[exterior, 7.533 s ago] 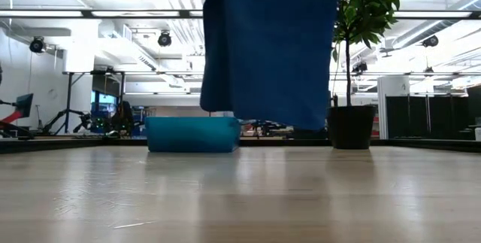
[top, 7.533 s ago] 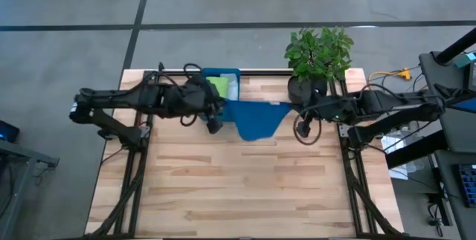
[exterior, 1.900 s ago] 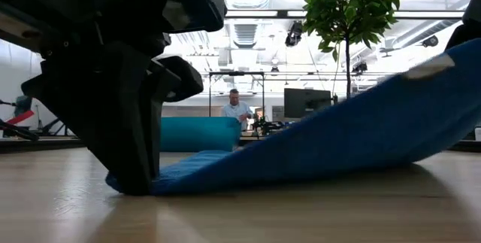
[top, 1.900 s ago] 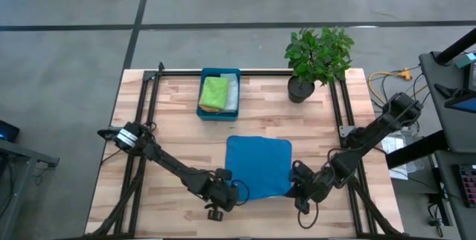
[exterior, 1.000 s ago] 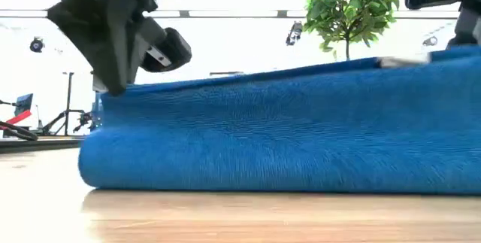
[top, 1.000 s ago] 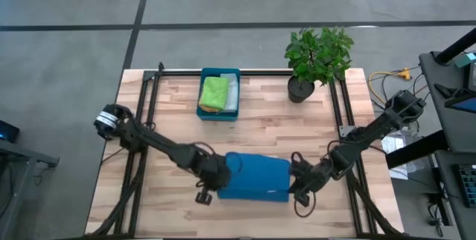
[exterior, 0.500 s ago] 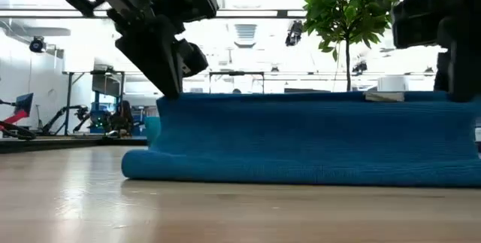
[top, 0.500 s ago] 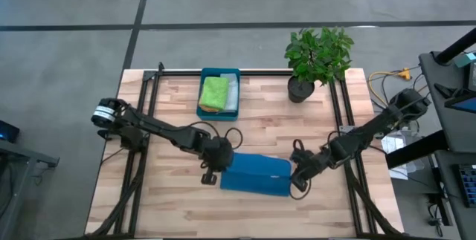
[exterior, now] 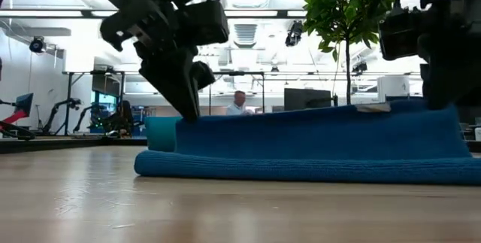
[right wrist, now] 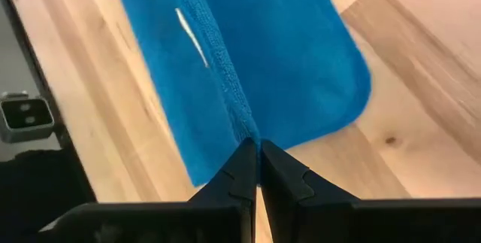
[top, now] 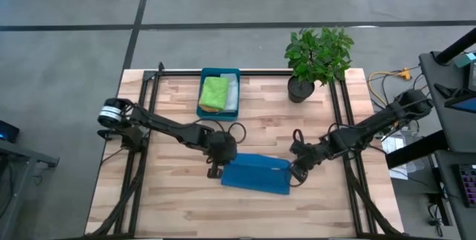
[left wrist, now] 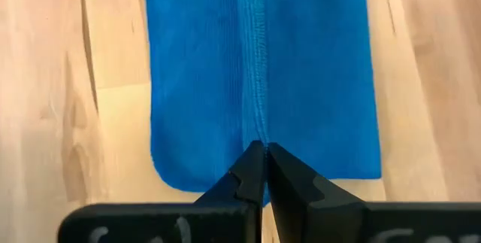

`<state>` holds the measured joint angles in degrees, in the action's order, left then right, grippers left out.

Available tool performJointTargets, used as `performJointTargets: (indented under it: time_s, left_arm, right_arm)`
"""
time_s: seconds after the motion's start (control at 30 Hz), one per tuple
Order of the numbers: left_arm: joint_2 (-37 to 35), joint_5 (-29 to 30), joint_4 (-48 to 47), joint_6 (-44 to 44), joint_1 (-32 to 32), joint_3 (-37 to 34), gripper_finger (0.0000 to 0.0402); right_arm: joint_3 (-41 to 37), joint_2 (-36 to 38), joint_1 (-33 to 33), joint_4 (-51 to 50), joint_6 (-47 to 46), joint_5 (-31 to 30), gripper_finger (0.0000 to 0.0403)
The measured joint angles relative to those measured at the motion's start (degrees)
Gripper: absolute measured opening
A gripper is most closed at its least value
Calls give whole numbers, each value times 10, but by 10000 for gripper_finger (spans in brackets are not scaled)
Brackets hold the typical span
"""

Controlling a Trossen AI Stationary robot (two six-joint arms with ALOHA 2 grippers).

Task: Fold microfiber towels
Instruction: Fold the blue microfiber cloth

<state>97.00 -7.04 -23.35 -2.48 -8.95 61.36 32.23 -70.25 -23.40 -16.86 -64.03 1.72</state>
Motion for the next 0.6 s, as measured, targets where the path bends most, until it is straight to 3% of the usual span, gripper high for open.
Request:
performJointTargets:
  time_s: [0.13,0.33,0.6]
  left_arm:
    - [15,9,4,-1,0,0,0]
    - [20,70,3,-1,7,0,0]
    - [20,103,4,-1,24,0,9]
  right_arm:
    - [-1,-4,13,-5,0,-1,8]
    - [-1,-8,31,-15,-10,0,12]
    - [-1,-6,47,-46,-15,0,54]
